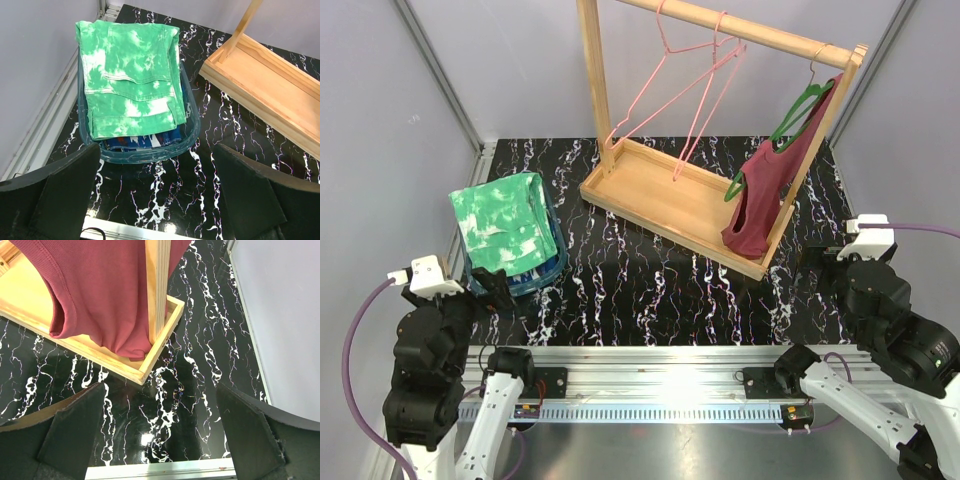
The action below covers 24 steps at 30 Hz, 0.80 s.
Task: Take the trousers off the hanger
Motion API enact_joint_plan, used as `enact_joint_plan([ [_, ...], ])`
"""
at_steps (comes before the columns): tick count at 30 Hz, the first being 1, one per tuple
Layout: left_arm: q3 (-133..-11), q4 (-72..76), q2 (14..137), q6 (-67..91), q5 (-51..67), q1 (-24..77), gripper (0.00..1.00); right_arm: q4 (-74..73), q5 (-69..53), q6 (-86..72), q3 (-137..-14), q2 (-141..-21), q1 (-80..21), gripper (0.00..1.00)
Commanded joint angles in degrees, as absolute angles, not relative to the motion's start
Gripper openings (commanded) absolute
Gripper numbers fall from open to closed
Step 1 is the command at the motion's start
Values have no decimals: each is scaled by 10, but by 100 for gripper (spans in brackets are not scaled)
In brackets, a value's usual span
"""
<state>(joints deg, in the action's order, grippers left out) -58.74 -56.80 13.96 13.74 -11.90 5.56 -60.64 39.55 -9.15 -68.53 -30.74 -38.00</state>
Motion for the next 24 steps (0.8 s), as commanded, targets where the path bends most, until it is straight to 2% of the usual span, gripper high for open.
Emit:
enact_joint_plan([
  [1,-584,-533,137,130,-112,58,99,-577,403,-102,-686,-303,-382,99],
  [24,-583,-527,141,129,-124,58,99,-587,393,-120,-680,-306,-382,100],
])
